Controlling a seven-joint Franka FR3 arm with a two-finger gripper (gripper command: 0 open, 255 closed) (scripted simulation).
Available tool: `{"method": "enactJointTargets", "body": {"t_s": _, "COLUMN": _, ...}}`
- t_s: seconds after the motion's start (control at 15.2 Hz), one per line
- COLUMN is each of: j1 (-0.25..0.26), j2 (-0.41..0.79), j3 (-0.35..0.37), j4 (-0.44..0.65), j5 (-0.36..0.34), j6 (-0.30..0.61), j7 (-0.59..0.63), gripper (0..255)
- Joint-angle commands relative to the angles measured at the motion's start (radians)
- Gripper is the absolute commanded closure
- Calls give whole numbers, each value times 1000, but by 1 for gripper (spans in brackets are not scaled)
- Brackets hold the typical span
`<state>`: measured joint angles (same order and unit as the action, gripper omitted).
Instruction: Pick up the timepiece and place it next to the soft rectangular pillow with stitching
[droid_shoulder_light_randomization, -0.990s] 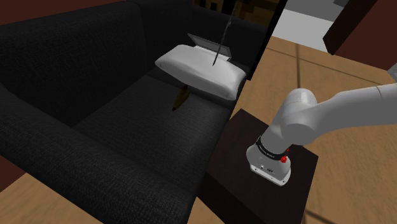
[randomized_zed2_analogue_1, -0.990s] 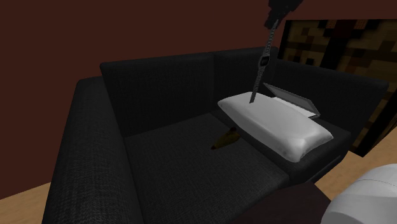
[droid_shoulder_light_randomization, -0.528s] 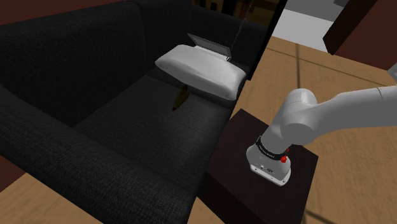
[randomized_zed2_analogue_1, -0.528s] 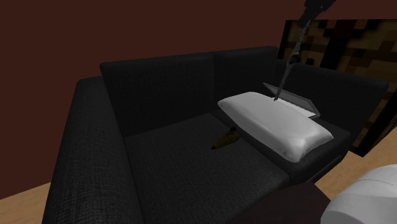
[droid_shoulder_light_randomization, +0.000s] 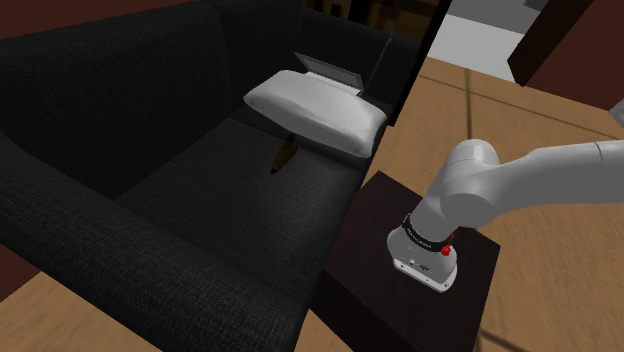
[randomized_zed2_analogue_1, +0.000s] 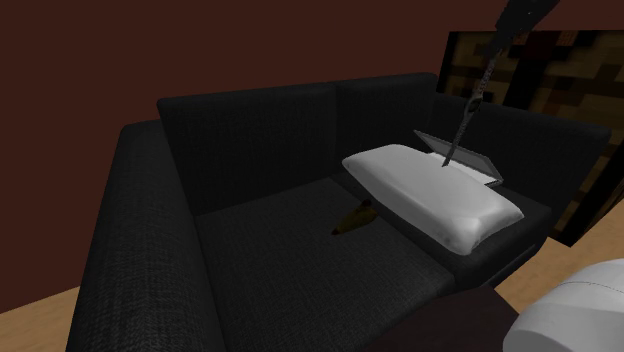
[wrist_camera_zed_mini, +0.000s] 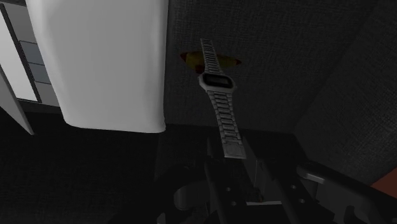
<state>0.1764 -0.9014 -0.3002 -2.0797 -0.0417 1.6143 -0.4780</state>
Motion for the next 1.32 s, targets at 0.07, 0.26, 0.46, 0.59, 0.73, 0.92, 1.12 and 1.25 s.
{"method": "enactJointTargets", "body": {"t_s": 0.07, "j1": -7, "j2": -25, "j3": -5, "j4": -59, "j5": -6, "j6": 34, "j7": -5, "gripper": 255}}
{"method": "enactJointTargets", "body": {"t_s": 0.26, "j1": -14, "j2": -48, "j3": -8, "j4": -114, "j5": -11, "j6": 66, "j7": -9, "gripper": 255}}
{"method": "enactJointTargets", "body": {"t_s": 0.46, "j1": -20, "j2": -71, "j3": -12, "j4": -168, "j5": -17, "j6": 97, "j7": -12, "gripper": 255}}
{"method": "enactJointTargets", "body": {"t_s": 0.59, "j1": -25, "j2": -85, "j3": -15, "j4": -203, "j5": -21, "j6": 117, "j7": -15, "gripper": 255}}
{"method": "enactJointTargets", "body": {"t_s": 0.73, "j1": -29, "j2": -98, "j3": -18, "j4": -238, "j5": -25, "j6": 138, "j7": -17, "gripper": 255}}
{"method": "enactJointTargets", "body": {"t_s": 0.92, "j1": -36, "j2": -118, "j3": -24, "j4": -288, "j5": -31, "j6": 169, "j7": -22, "gripper": 255}}
{"method": "enactJointTargets", "body": {"t_s": 1.12, "j1": -43, "j2": -136, "j3": -30, "j4": -338, "j5": -37, "j6": 199, "j7": -26, "gripper": 255}}
{"method": "enactJointTargets", "body": {"t_s": 1.25, "j1": -48, "j2": -147, "j3": -34, "j4": -370, "j5": -41, "j6": 220, "j7": -29, "gripper": 255}}
